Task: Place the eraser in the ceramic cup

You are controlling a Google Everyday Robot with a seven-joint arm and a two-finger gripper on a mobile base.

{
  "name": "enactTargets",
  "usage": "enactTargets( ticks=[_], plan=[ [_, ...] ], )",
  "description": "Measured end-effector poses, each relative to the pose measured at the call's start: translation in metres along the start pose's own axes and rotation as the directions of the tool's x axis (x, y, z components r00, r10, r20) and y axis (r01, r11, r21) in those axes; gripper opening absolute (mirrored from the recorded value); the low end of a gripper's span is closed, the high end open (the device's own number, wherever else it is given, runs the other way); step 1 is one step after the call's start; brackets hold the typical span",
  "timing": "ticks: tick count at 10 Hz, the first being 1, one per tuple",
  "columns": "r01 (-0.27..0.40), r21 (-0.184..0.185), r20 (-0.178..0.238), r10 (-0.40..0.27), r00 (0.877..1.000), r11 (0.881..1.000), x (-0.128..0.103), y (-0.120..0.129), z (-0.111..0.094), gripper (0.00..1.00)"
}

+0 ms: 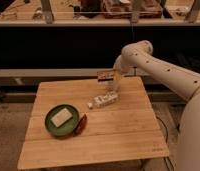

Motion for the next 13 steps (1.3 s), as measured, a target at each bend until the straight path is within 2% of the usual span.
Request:
enactTargets(
  ticks=[2, 6, 10, 13],
  plan=[
    [-0.043, 0.011, 0.043, 0.042, 0.998, 0.999, 0.004, -0.008, 0.0, 0.14],
    [-0.053, 0.013, 0.048, 0.052, 0.997, 0.999, 0.003, -0.009, 0.002, 0.14],
    [-0.098, 0.037, 0.002, 0.098, 0.995, 0.995, 0.014, -0.016, 0.003, 0.14],
    [-0.169, 0.053, -0.044, 0.171, 0.984, 0.984, 0.031, -0.032, 0.006, 0.14]
  ],
)
